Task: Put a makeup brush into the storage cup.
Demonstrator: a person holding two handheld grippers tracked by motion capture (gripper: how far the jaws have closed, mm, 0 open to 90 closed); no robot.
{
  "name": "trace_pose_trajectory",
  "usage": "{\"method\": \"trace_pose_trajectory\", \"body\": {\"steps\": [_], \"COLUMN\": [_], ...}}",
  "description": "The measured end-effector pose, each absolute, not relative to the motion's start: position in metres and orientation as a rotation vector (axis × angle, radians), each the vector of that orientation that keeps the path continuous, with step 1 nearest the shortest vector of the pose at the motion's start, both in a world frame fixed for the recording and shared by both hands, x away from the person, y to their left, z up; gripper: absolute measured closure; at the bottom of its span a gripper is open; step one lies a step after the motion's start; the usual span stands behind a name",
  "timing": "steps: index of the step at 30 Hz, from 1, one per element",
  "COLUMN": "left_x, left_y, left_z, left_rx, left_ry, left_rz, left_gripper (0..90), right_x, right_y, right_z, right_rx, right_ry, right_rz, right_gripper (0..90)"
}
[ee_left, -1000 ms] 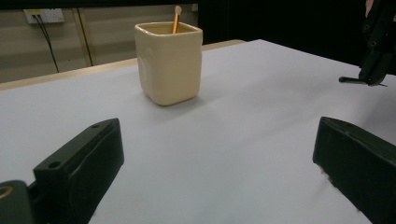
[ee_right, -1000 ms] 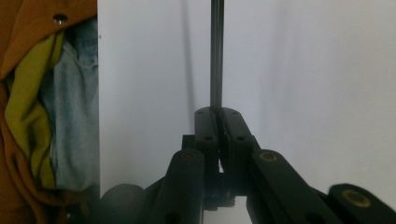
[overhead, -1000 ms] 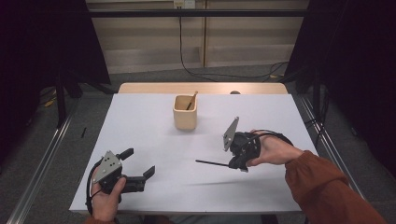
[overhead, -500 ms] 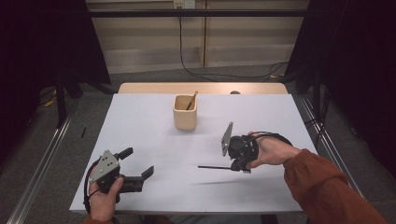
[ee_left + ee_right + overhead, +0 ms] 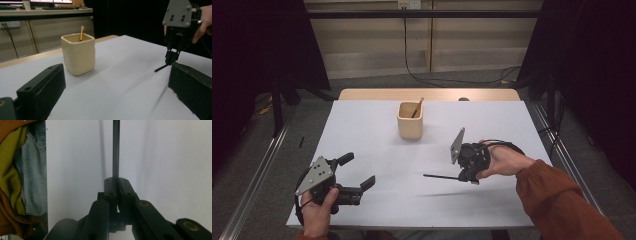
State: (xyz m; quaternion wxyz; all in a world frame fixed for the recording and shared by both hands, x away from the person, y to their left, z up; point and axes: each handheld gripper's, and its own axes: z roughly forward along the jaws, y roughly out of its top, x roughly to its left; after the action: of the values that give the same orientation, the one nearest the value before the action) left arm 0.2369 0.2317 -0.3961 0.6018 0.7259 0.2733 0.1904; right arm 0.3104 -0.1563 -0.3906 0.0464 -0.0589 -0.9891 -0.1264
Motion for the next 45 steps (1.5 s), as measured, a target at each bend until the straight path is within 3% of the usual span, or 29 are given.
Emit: {"method": "trace_pose_trajectory", "body": {"steps": [8, 17, 45], "left_x": [0.244, 0.257, 0.282], "left_y": [0.225, 0.191, 0.114], "left_z": [-0.387, -0.385, -0.367], "left_rx": [1.698, 1.808, 2.038], "left_ry": [0.586, 0.462, 0.265], "left_rz": [0.439, 0.311, 0.149], "left_gripper": [1.1, 1.2, 1.6], "right_x": [0.310, 0.310, 0.307], "right_y": [-0.154, -0.151, -0.148], "right_z": [-0.392, -0.396, -0.398], "right_rx": [-0.161, -0.164, -0.121], "right_ry": [-3.014, -3.016, -3.007], "right_rz": [-0.387, -0.380, -0.353], "right_gripper": [86.1, 86.0, 86.1]}}
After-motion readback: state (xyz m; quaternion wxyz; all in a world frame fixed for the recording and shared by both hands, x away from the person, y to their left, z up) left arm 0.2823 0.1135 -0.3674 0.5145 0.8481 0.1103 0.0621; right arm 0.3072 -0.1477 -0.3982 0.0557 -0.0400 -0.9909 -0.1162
